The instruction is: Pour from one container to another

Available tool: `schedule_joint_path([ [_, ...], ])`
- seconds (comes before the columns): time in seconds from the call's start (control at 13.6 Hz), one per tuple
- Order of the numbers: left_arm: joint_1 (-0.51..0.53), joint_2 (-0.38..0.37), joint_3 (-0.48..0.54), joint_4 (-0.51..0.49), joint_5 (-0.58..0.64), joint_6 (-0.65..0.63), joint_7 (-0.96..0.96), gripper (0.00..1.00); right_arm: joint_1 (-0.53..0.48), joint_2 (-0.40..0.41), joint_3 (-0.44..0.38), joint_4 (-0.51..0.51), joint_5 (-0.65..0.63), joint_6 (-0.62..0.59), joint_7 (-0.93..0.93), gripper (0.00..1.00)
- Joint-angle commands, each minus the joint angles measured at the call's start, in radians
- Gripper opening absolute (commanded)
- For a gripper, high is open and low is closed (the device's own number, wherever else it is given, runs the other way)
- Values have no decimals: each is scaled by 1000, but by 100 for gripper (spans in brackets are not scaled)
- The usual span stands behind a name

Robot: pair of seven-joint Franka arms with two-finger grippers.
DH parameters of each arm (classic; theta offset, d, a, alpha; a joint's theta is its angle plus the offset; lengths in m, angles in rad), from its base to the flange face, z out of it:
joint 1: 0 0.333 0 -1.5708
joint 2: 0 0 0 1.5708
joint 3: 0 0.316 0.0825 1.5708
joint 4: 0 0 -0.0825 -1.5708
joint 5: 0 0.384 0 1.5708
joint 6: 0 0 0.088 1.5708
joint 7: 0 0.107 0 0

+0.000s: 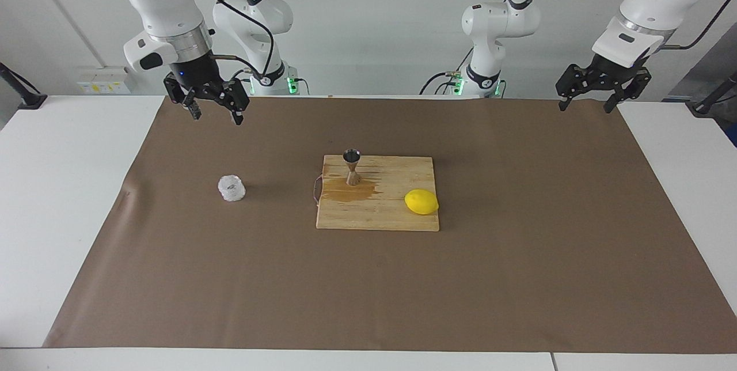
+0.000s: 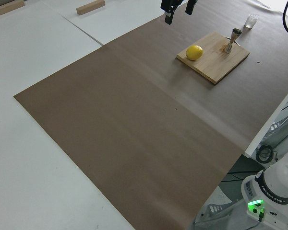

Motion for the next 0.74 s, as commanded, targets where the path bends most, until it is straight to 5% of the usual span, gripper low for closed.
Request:
schedule_joint_path([
  [0.0,10,-31,-5,-36,1,11,2,100,32,1,-47,14,-22,-34,-30,100],
  [0.66,10,-31,-5,-36,1,11,3,100,38,-10,-72,-8,-19,-64,-44,100],
])
